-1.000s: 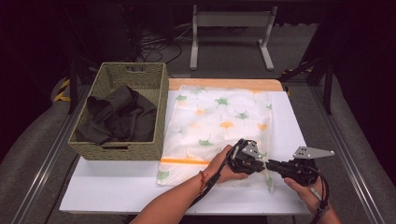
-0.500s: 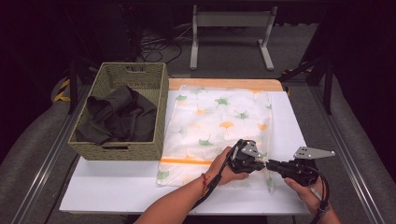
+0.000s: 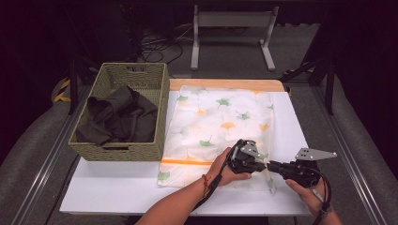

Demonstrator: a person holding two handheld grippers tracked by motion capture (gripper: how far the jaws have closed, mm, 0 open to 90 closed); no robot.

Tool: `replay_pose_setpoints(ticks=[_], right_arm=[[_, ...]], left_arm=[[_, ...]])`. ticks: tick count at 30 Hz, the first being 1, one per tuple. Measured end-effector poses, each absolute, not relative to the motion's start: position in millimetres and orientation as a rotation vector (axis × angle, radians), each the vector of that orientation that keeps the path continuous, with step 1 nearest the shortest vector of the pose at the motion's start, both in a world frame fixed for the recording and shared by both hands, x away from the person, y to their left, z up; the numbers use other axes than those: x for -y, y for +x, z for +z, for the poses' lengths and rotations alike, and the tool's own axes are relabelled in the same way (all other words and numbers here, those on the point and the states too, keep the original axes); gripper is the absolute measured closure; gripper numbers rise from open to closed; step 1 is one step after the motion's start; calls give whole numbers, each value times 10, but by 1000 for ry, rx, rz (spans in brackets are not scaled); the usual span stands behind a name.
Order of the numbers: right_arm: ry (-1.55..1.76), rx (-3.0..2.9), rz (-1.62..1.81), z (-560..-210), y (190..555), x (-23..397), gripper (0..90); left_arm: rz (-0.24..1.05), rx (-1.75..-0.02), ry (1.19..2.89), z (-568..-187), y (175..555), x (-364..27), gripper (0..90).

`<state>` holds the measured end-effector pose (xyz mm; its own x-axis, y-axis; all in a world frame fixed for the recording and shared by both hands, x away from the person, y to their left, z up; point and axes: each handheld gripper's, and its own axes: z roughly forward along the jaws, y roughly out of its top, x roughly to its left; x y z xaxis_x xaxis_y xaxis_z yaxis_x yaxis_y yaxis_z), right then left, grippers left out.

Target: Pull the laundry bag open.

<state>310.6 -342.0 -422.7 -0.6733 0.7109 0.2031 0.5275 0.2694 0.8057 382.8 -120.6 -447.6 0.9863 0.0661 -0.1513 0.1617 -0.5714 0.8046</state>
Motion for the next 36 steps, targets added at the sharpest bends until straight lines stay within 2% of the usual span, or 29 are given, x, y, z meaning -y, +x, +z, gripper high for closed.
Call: replay_pose_setpoints(ticks=[6, 22, 30, 36], right_arm=[[1162, -2328, 1340, -4228, 3096, 3412, 839], [1093, -2317, 1227, -4226, 3068, 3348, 847], [1085, -2293, 1239, -4199, 3060, 3375, 849], [1091, -2321, 1261, -4212, 3071, 3367, 849]], left_arm=[[-98, -188, 2184, -4463, 3794, 1223, 900], [-128, -260, 2266, -4453, 3852, 1143, 900], [-108, -261, 2302, -4419, 3885, 1056, 900], [-102, -230, 2329, -4468, 3871, 1144, 900]])
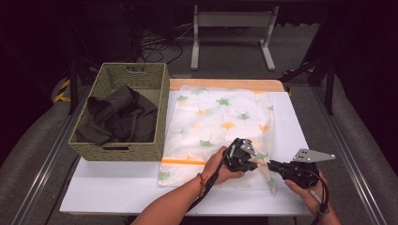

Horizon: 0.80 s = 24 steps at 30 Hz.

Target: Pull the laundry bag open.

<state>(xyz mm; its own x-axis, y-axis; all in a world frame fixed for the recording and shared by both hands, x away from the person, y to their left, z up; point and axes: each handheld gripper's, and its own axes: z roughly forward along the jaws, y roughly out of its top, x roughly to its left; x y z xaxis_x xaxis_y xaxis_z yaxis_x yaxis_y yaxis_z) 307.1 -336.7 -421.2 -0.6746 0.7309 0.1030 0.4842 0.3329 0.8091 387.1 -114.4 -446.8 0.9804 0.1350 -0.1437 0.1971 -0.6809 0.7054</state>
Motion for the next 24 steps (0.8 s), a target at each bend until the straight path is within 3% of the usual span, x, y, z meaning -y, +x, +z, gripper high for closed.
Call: replay_pose_setpoints(ticks=[6, 11, 16, 24], right_arm=[[1100, -2327, 1279, -4223, 3078, 3379, 849], [1099, -2330, 1297, -4211, 3067, 3371, 849], [1106, -2333, 1313, -4212, 3061, 3364, 849], [1091, -2334, 1262, -4217, 3053, 3354, 849]], left_arm=[[-125, -263, 2301, -4515, 3894, 1181, 897], [-107, -238, 2297, -4523, 3839, 1247, 840], [-80, -289, 2272, -4522, 3855, 1240, 897], [-112, -329, 2265, -4527, 3888, 1199, 900]])
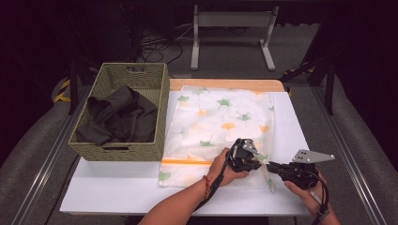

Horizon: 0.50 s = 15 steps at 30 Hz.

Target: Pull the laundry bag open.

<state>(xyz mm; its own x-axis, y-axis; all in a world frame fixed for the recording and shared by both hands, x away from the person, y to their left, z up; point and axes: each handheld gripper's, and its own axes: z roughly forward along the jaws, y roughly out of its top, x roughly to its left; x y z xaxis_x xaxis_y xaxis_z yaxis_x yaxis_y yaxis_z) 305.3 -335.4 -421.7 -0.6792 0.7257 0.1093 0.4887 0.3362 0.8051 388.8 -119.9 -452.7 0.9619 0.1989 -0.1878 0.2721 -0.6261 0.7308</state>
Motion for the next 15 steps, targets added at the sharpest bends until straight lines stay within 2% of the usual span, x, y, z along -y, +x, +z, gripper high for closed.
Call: replay_pose_setpoints(ticks=[9, 13, 15], right_arm=[[1115, -2299, 1228, -4231, 3048, 3396, 851], [1111, -2302, 1241, -4232, 3052, 3403, 851], [1112, -2310, 1262, -4228, 3051, 3403, 851]], left_arm=[[-87, -348, 2301, -4517, 3854, 1129, 900], [-156, -340, 2254, -4515, 3878, 1091, 900], [-135, -297, 2268, -4514, 3863, 1113, 900]])
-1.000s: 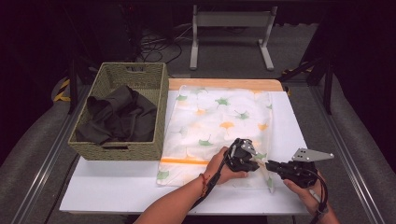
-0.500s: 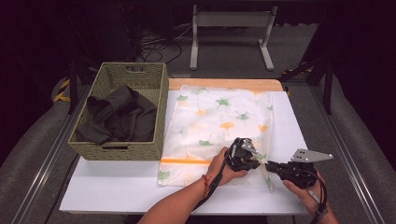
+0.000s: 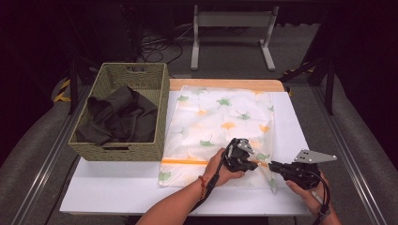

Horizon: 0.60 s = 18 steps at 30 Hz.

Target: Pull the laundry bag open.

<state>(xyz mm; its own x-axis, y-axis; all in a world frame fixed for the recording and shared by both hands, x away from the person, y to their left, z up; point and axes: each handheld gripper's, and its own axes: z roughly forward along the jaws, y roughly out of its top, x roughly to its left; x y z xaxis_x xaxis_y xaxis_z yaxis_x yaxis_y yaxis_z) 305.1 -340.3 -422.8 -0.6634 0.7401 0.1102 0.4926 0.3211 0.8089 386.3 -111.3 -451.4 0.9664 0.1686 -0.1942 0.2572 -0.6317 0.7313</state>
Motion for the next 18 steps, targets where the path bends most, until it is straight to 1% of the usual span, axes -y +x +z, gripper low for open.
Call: replay_pose_setpoints(ticks=[6, 9, 11, 13, 15, 17, 18], right_arm=[[1115, -2324, 1275, -4235, 3051, 3399, 850], [1111, -2335, 1276, -4239, 3056, 3392, 850], [1115, -2339, 1275, -4246, 3059, 3383, 850], [1108, -2343, 1271, -4248, 3059, 3377, 850], [1109, -2340, 1267, -4244, 3058, 3375, 850], [1120, -2336, 1261, -4248, 3056, 3374, 850], [1120, -2339, 1251, -4254, 3059, 3377, 850]], left_arm=[[-158, -305, 2244, -4552, 3872, 1153, 898], [-178, -278, 2223, -4547, 3861, 1183, 867], [-158, -264, 2227, -4533, 3838, 1219, 856], [-144, -276, 2219, -4536, 3834, 1241, 844], [-167, -292, 2210, -4547, 3841, 1248, 837], [-151, -319, 2218, -4569, 3828, 1254, 826], [-144, -316, 2220, -4571, 3822, 1244, 805]])
